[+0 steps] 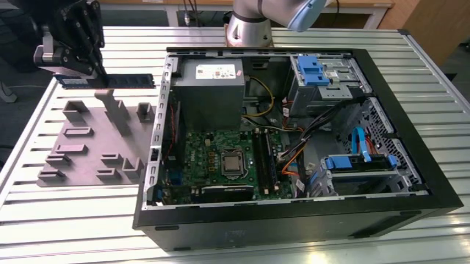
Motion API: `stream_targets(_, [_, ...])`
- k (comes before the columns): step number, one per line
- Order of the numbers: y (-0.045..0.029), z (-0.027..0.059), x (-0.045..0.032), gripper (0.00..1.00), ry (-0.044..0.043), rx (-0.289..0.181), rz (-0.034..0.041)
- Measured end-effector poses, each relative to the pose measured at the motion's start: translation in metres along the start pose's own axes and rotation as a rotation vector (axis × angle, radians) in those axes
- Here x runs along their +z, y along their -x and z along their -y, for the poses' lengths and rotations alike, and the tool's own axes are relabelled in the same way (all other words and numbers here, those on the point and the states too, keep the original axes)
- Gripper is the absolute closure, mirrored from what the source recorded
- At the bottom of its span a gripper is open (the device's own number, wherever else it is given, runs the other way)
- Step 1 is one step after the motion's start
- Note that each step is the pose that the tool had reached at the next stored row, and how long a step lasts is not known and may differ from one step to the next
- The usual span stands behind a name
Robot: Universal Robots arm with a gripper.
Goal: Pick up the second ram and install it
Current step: 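Pick up the second ram and move it above second insertion slot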
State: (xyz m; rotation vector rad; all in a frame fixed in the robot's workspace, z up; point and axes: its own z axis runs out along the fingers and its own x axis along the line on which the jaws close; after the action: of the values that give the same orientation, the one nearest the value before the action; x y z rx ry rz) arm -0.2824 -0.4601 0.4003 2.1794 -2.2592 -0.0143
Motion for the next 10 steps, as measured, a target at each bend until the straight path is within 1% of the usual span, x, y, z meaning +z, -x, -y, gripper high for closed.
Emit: stream_targets(10, [0.0008,0.0219,-0.0002,0.86,0.0000,0.000,-0.0001])
